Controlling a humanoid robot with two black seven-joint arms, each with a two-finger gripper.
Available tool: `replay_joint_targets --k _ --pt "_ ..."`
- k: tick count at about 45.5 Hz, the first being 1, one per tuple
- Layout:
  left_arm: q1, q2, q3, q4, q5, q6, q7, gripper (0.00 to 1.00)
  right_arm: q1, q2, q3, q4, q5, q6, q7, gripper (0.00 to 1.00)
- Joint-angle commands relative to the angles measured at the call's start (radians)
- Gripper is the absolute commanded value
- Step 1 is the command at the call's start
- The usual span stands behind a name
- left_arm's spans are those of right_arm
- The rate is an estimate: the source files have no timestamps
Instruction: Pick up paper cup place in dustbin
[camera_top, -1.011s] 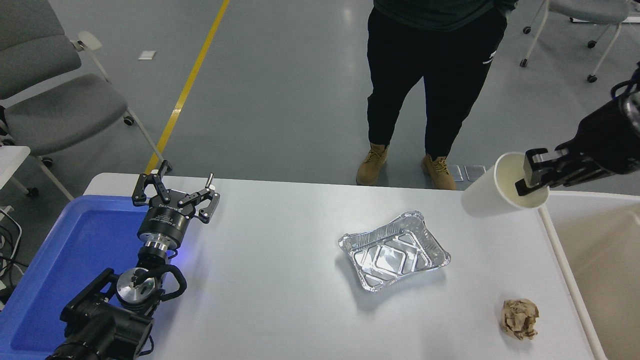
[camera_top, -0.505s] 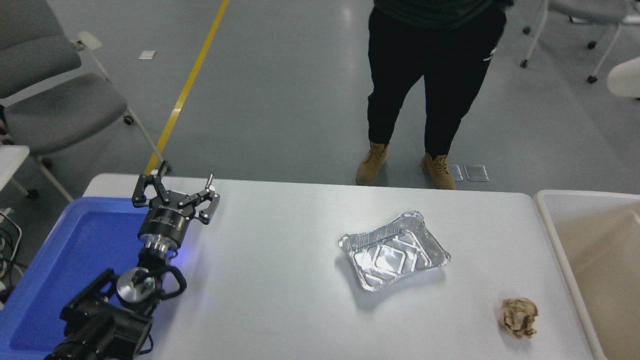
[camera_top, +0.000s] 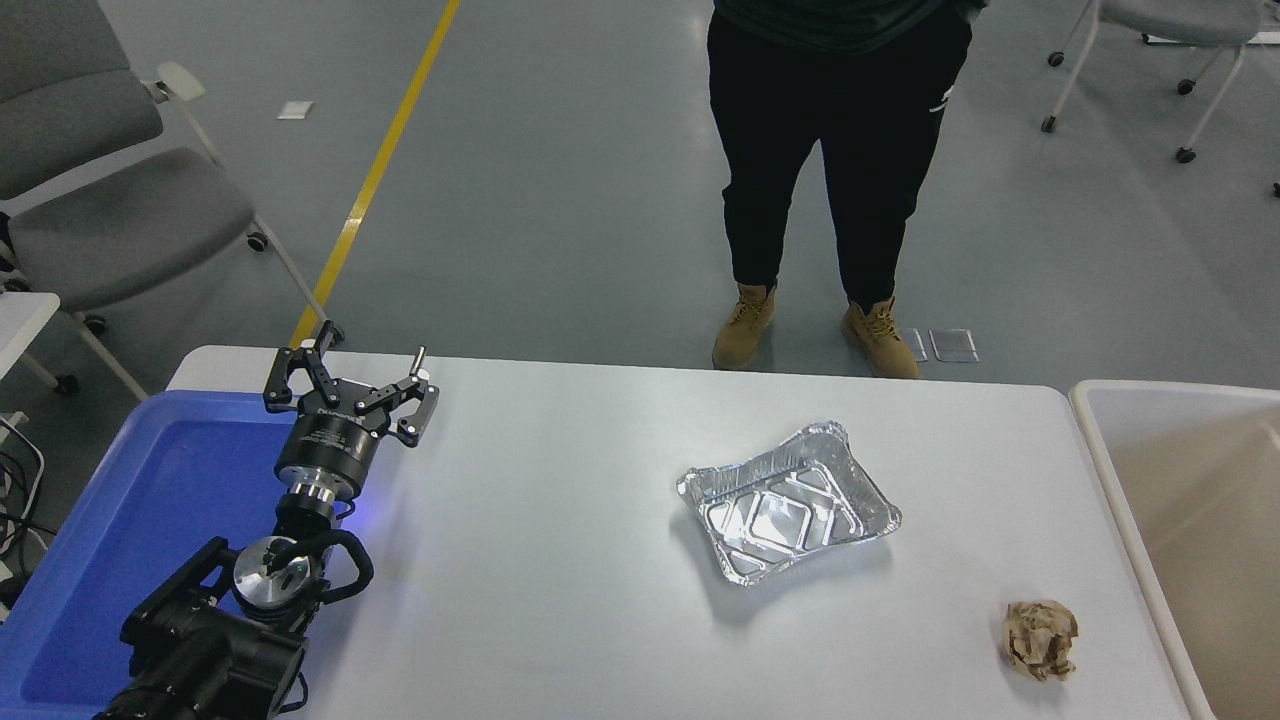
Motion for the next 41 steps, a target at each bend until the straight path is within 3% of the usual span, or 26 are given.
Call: replay_joint_targets --k 1,17,37,38,40,41 --pt "0.000 0.000 0.000 0.000 0.001 0.000 -0.001 0.99 -0.282 0.226 0.253 -0.323 0.050 -0.026 -0.038 0.00" --pt "0.000 0.000 0.000 0.000 0.001 0.000 -0.001 0.99 -0.408 0.403 0.412 -0.366 0.050 -0.052 -0.062 0.00" --pt "0.000 0.000 0.000 0.000 0.000 0.000 -0.001 0.99 -0.467 0.457 0.477 -0.370 0.050 -0.052 -0.056 0.01" --pt "0.000 0.000 0.000 0.000 0.000 0.000 -0.001 0.99 -0.467 0.457 0.477 -0.370 0.050 -0.050 -0.056 0.23" --pt "0.000 0.000 0.000 0.000 0.000 0.000 0.001 0.99 -0.465 0.452 0.480 -0.372 0.050 -0.053 -0.054 0.86" --pt "0.000 0.000 0.000 0.000 0.001 0.000 -0.001 0.99 -0.467 0.449 0.483 -0.372 0.050 -0.052 -0.054 1.00"
